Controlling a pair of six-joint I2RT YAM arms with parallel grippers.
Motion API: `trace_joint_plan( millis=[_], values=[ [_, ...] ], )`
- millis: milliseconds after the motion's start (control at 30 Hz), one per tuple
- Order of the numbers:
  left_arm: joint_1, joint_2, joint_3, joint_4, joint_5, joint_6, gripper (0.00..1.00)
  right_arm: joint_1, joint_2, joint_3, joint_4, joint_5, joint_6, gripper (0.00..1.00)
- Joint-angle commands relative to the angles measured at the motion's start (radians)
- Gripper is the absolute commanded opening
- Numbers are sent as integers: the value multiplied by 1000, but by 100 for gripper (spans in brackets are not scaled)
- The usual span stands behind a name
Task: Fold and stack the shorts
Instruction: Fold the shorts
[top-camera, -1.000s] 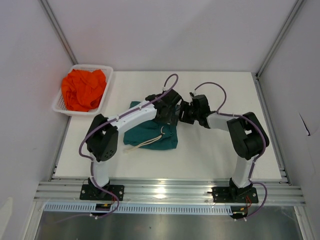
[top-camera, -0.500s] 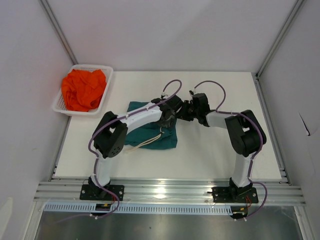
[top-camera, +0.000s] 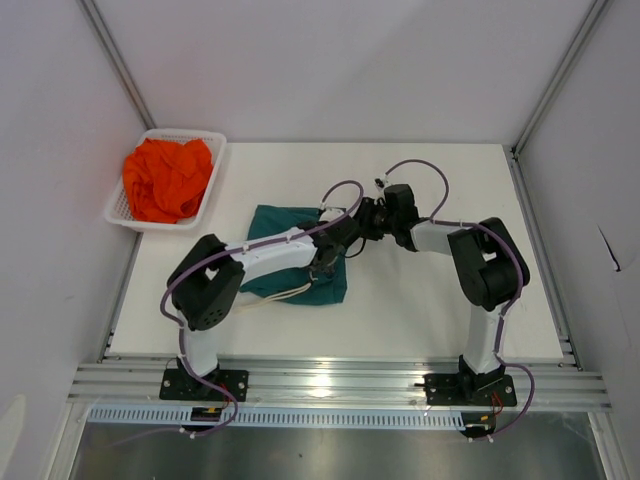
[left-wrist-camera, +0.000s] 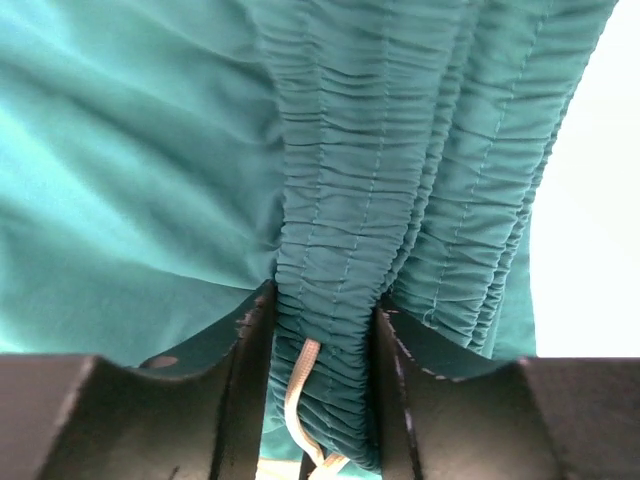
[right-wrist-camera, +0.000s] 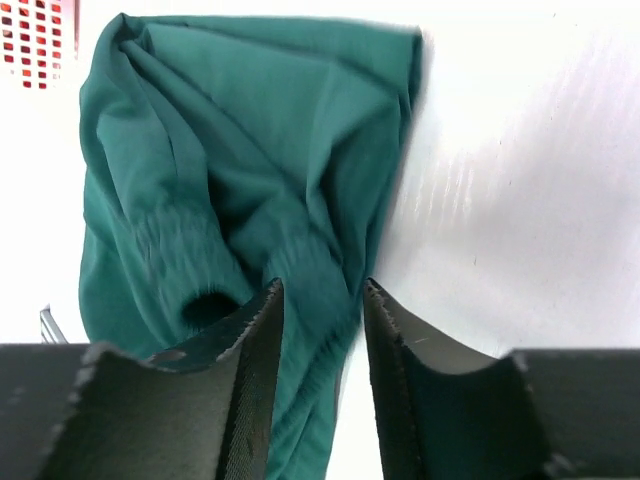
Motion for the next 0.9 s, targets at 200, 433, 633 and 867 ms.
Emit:
trace_joint_plan(
  millis=[200,433,633,867],
  values=[
    [-53,-134,-144,144,-110,-51,36,-1,49,48,75,-69,21,31],
    [-53,-111,-123,117,-144,-69,28,10,-4,1,59,-69,33,46],
    [-53,-98,-123,126,-147,-75,24,7,-40,-19,17,-117,24,50],
    [-53,-98,-117,113,-162,-86,20,14,-58,-79,33,-115,27,26]
  ],
)
